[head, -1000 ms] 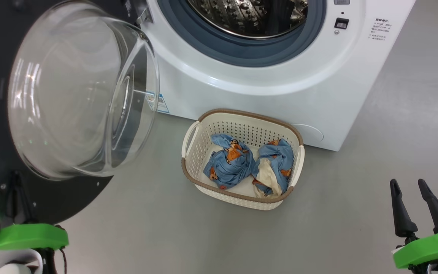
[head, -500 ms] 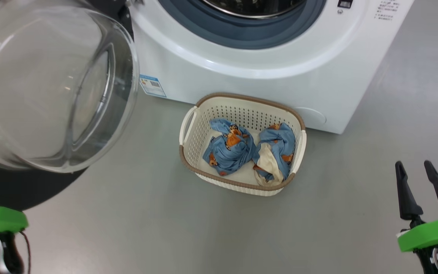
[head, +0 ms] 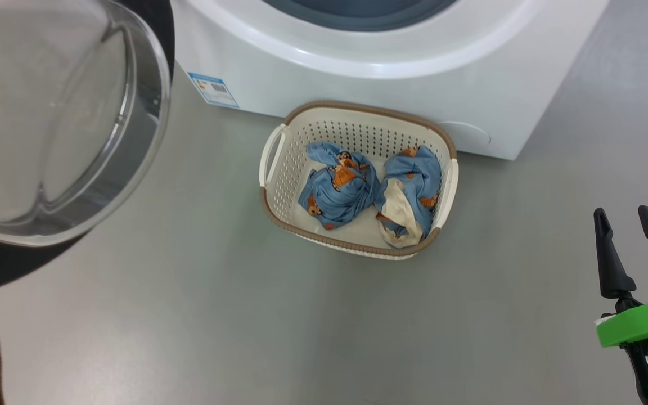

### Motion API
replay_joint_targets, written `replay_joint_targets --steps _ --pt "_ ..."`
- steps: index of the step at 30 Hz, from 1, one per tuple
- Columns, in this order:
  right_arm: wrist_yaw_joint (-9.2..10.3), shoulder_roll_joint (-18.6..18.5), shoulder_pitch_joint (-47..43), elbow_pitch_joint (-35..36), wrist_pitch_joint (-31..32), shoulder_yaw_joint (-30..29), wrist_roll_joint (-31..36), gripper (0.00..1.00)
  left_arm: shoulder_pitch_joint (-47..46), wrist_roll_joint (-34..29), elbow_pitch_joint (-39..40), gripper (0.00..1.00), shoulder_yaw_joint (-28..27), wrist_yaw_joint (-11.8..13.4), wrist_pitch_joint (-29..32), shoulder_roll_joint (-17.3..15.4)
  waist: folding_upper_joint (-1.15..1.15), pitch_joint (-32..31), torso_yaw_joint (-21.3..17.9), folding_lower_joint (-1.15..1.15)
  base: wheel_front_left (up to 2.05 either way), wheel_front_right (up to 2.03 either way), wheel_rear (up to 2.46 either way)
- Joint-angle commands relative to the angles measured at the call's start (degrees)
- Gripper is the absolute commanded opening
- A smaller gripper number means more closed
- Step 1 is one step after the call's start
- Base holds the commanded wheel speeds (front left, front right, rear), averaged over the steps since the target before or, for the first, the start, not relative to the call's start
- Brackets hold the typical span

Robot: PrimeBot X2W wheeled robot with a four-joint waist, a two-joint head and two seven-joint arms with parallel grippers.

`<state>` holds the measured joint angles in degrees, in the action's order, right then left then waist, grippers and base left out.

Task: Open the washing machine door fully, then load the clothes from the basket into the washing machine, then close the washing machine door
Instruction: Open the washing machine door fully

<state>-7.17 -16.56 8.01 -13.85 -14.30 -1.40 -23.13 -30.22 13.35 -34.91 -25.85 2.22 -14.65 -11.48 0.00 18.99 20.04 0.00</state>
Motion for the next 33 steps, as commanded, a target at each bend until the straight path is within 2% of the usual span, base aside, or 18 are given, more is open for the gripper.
replay_joint_targets --steps 1,8,17,26,33 --pt "-0.32 -1.18 0.8 1.42 -0.7 1.45 0.36 1.0 -1.72 -0.89 0.63 0.0 -2.67 0.17 -0.35 -4.31 0.0 1.17 -0.11 0.0 0.0 0.0 0.0" --pt "-0.32 -1.75 2.26 1.72 -0.7 1.43 0.4 1.0 -5.91 -2.28 -3.95 0.0 -6.93 -1.05 -0.35 -7.1 0.0 3.85 -0.1 0.0 0.0 0.0 0.0" --pt "-0.32 -2.59 3.69 2.03 -0.7 1.64 0.44 1.0 -10.11 -5.68 -9.09 0.0 -8.76 -1.7 -0.35 -10.59 0.0 6.55 0.13 0.0 0.0 0.0 0.0" --pt "-0.32 -3.17 4.71 2.08 -0.7 1.78 0.35 1.0 -12.03 -7.6 -10.64 0.0 -9.47 -1.68 -0.35 -11.57 0.0 7.64 -0.07 0.0 0.0 0.0 0.0" --pt "-0.32 -2.41 4.51 1.53 -0.7 1.64 0.36 1.0 -11.31 -7.79 -9.14 0.0 -10.28 -2.48 -0.35 -9.83 0.0 6.16 -0.08 0.0 0.0 0.0 0.0"
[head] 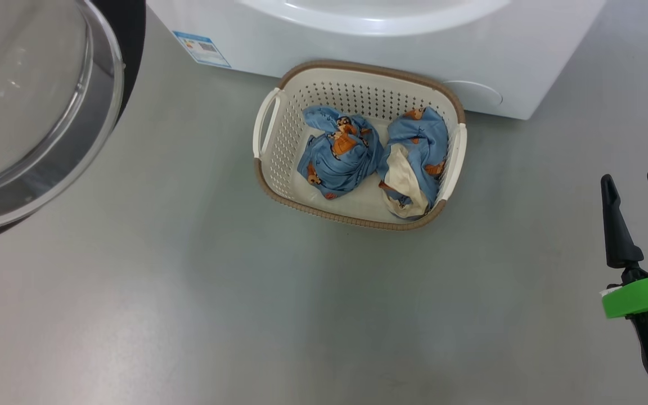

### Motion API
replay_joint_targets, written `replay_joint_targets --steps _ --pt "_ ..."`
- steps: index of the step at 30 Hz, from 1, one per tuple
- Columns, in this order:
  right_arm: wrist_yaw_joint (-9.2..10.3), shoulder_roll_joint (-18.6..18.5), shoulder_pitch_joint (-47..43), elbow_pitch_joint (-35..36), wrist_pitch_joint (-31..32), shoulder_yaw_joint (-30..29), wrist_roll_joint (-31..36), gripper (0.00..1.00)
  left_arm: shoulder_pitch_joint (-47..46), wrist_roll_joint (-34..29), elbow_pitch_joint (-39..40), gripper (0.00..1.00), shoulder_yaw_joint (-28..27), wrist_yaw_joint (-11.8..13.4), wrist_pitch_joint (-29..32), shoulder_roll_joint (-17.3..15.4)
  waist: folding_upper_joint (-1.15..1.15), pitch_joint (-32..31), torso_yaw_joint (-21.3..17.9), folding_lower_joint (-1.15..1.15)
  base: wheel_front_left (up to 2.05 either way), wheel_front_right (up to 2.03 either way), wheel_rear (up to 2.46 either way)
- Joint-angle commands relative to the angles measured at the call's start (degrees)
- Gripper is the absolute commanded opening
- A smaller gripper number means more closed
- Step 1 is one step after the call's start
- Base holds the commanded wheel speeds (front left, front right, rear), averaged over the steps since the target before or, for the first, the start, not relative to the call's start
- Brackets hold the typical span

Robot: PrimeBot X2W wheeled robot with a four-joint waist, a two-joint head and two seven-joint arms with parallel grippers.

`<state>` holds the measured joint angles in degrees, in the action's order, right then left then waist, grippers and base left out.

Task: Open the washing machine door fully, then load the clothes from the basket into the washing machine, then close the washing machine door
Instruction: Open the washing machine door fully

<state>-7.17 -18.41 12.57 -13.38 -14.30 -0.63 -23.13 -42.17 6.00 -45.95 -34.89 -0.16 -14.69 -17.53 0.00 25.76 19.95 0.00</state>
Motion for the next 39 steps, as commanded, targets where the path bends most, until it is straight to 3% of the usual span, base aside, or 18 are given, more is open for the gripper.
replay_joint_targets --steps 1,7,13,14,15,16,19,20,25,31,39 --pt "-0.32 -0.35 -0.19 0.93 -0.7 0.91 0.33 1.0 1.01 -0.51 2.23 0.0 -1.32 -0.32 -0.3 -3.51 0.0 -1.07 -0.02 0.0 0.0 0.0 0.0" --pt "-0.32 0.83 -0.93 0.37 -0.7 1.37 0.18 1.0 4.25 -1.23 4.84 0.0 -1.58 -1.95 -0.3 -1.79 0.0 -4.08 -0.31 0.0 0.0 0.0 0.0" --pt "-0.32 1.2 -1.62 -0.13 -0.7 1.8 -0.12 1.0 9.31 -1.34 10.99 0.0 -1.65 -4.06 -0.3 1.98 0.0 -7.32 -0.52 0.0 0.0 0.0 0.0" --pt "-0.32 1.29 -1.79 -0.22 -0.7 1.89 -0.18 1.0 10.36 -1.66 11.8 0.06 -1.22 -4.54 -0.3 2.44 0.0 -7.94 -0.61 0.0 0.0 0.0 0.0" --pt "-0.32 1.4 -1.96 -0.28 -0.7 1.96 -0.25 1.0 11.33 -1.84 12.62 0.29 -0.94 -4.92 -0.3 2.88 0.0 -8.5 -0.7 0.0 0.0 0.0 0.0" --pt "-0.32 1.5 -2.15 -0.33 -0.7 1.97 -0.32 1.0 12.3 -2.06 13.49 0.38 -0.57 -5.26 -0.3 3.34 0.0 -9.07 -0.77 0.0 0.0 0.0 0.0" --pt "-0.32 1.87 -2.95 -0.57 -0.7 2.13 -0.5 1.0 14.9 -2.41 15.47 0.96 0.89 -6.2 -0.3 4.35 0.0 -10.83 -0.99 0.0 0.0 0.0 0.0" --pt "-0.32 1.99 -3.21 -0.63 -0.7 2.15 -0.54 1.0 15.62 -2.31 16.01 1.0 1.31 -6.45 -0.3 4.57 0.0 -11.41 -1.08 0.0 0.0 0.0 0.0" --pt "-0.32 2.77 -4.58 -0.79 -0.7 2.14 -0.65 1.0 18.49 0.87 18.08 1.0 2.86 -7.2 -0.3 5.95 0.0 -14.03 -1.8 0.0 0.0 0.0 0.0" --pt "-0.32 3.57 -5.83 -0.69 -0.7 1.63 -0.7 1.0 22.61 6.52 21.67 1.0 10.6 -7.31 -0.3 5.59 0.0 -15.74 -3.34 0.0 0.0 0.0 0.0" --pt "-0.32 4.17 -6.25 -0.55 -0.7 1.06 -0.62 1.0 25.49 8.43 24.92 1.0 15.43 -7.32 -0.3 5.76 0.0 -16.15 -5.86 0.0 0.0 0.0 0.0"
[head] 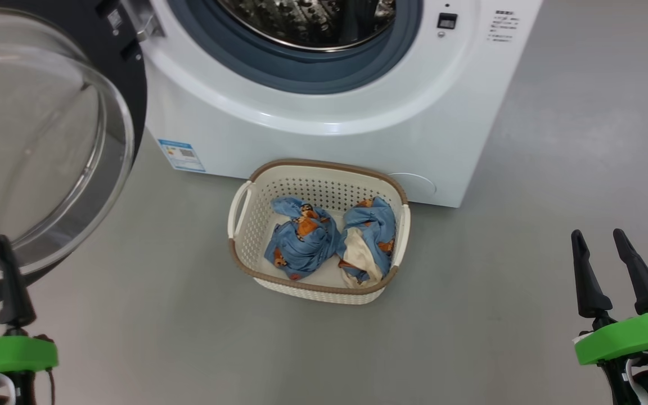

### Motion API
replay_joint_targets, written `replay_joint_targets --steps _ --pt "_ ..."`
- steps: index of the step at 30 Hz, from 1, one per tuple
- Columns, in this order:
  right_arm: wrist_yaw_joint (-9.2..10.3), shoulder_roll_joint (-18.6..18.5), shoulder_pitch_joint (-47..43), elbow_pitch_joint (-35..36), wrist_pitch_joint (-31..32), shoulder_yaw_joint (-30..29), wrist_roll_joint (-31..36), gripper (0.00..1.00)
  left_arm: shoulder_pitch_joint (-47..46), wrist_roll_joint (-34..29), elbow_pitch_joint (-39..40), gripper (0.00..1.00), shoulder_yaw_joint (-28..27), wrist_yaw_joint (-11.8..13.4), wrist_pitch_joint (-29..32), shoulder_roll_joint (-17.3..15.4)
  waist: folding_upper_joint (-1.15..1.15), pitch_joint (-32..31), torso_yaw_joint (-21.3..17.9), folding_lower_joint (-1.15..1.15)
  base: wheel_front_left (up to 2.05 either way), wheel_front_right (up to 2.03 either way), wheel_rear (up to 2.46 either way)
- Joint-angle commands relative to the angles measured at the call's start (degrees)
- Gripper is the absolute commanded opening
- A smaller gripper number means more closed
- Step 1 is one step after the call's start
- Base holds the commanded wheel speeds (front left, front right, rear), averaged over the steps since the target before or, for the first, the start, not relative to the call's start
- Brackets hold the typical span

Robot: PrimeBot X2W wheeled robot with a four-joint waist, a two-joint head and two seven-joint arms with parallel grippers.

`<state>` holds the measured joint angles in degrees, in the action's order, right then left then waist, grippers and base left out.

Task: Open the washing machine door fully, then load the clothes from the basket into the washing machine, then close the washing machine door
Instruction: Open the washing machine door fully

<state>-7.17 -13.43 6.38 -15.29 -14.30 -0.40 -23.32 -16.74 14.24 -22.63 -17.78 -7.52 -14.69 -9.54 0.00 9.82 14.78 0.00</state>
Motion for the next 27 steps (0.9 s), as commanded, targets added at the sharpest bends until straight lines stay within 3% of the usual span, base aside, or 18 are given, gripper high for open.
replay_joint_targets --steps 1,16,27 --pt "-0.32 -0.75 -0.11 1.38 -0.7 0.78 -0.43 1.0 0.29 0.36 1.85 1.0 -0.98 0.04 -0.3 -2.11 0.0 -0.23 -1.1 0.0 0.0 0.0 0.0" --pt "-0.32 0.54 -0.63 1.5 -0.7 0.32 -0.22 1.0 3.5 1.99 5.18 1.0 7.58 0.04 -0.3 -0.22 0.0 -0.79 -9.34 0.0 0.0 0.0 0.0" --pt "-0.32 0.92 -0.43 1.7 -0.7 0.02 -0.26 1.0 4.29 4.42 5.54 1.0 13.32 0.04 -0.3 -0.69 0.0 -0.4 -13.93 0.0 0.0 0.0 0.0"
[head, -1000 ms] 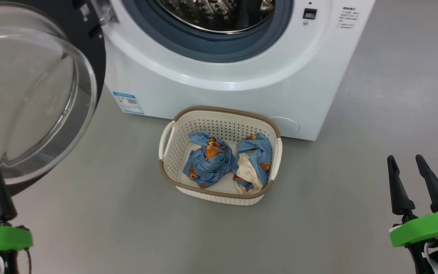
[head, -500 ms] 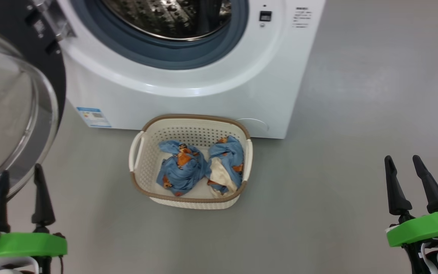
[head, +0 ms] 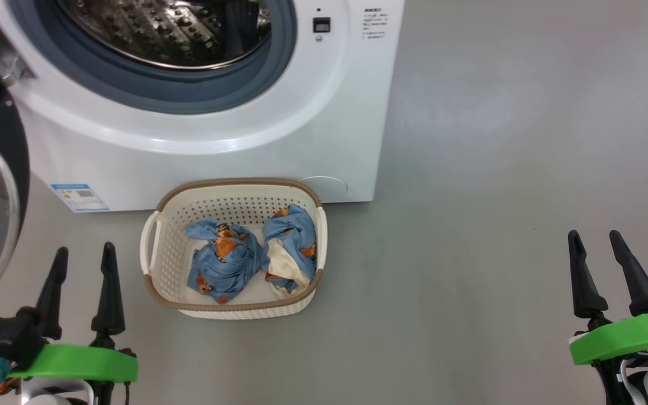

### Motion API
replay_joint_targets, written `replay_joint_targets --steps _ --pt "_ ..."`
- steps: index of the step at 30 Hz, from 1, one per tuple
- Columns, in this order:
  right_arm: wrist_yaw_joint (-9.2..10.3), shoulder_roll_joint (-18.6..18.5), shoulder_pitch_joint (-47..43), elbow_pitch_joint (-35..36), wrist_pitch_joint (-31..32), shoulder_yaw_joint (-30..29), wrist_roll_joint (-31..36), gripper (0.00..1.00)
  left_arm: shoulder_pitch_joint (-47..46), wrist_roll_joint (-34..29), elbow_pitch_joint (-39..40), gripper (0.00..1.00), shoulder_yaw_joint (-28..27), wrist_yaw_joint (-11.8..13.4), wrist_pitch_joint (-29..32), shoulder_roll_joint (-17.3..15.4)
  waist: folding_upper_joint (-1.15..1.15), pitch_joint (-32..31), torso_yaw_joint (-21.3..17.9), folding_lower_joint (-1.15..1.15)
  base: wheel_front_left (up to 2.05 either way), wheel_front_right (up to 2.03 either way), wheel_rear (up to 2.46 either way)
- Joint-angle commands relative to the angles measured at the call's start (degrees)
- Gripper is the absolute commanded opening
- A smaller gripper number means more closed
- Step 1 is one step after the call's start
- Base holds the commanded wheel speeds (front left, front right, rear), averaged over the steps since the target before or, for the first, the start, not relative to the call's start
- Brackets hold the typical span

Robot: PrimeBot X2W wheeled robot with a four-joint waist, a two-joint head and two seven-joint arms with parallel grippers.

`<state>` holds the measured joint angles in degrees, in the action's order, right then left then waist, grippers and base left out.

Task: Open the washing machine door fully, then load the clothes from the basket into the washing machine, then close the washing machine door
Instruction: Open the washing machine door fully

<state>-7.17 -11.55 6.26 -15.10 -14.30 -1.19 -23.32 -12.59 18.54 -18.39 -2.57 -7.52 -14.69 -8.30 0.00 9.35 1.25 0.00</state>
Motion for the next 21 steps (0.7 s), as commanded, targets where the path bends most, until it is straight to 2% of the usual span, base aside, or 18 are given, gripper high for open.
replay_joint_targets --steps 1,6,21 --pt "-0.32 -0.86 -0.34 1.5 -0.7 0.79 -0.25 1.0 0.22 0.32 1.28 1.0 -1.26 0.04 -0.3 -1.84 0.0 0.0 -0.97 0.0 0.0 0.0 0.0" --pt "-0.32 -0.67 -0.58 1.53 -0.7 0.62 -0.26 1.0 0.53 1.03 1.32 1.0 1.39 0.04 -0.3 -1.98 0.0 0.01 -2.01 0.0 0.0 0.0 0.0" --pt "-0.32 -0.39 -0.28 1.57 -0.7 0.15 -0.23 1.0 0.62 1.09 1.49 1.0 2.82 0.03 -0.3 -1.67 0.0 0.41 -3.11 0.0 0.0 0.0 0.0"
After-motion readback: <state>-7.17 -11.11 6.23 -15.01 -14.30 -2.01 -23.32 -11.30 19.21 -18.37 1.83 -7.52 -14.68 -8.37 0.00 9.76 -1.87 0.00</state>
